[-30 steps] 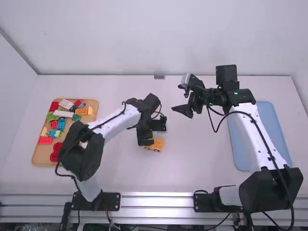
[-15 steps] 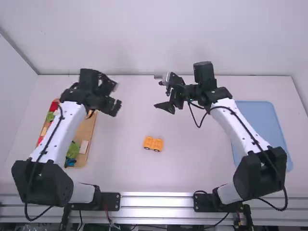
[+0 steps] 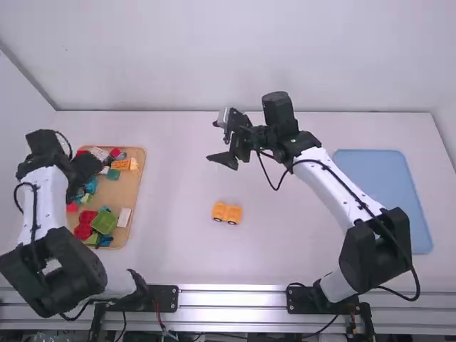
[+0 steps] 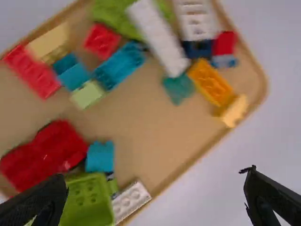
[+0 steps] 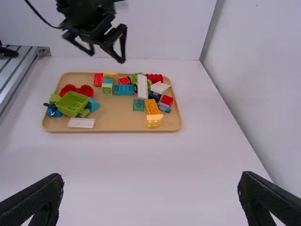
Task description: Assemble lego blocks to make yellow taxi
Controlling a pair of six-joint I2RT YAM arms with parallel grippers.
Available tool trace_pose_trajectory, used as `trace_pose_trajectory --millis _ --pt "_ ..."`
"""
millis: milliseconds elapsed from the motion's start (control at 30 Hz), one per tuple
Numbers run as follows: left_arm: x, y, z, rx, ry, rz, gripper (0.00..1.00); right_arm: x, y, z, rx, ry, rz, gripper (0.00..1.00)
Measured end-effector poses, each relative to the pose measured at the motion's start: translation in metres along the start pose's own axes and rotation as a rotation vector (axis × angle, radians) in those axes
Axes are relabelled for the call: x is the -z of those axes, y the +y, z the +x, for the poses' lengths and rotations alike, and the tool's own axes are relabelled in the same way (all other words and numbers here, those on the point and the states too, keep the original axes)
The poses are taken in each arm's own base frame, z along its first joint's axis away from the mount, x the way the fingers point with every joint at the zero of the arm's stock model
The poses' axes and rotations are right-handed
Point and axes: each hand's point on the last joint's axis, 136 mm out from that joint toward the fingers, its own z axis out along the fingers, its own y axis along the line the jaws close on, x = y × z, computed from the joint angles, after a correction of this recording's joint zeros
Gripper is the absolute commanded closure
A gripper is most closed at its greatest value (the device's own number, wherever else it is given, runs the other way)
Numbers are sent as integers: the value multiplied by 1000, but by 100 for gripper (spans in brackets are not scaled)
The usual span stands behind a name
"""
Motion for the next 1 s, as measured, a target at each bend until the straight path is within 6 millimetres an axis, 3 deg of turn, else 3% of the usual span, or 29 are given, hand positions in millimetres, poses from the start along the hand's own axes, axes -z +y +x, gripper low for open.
trace_pose_trajectory --millis 67,167,433,533,700,1000 --pt "-3 30 3 187 25 -55 1 -2 1 -1 2 -1 2 1" --pt "-3 55 7 339 48 -97 1 -3 1 -2 5 -3 3 1" --pt "2 89 -5 397 18 -138 1 -3 -1 -5 4 -9 9 1" --pt "9 96 -10 392 21 -150 1 -3 -1 -5 6 -9 9 1" --pt "21 96 -45 332 21 -162 1 -1 -3 -4 11 -9 15 1" --pt "-5 83 -93 157 147 -180 1 11 -18 3 -2 -2 56 1"
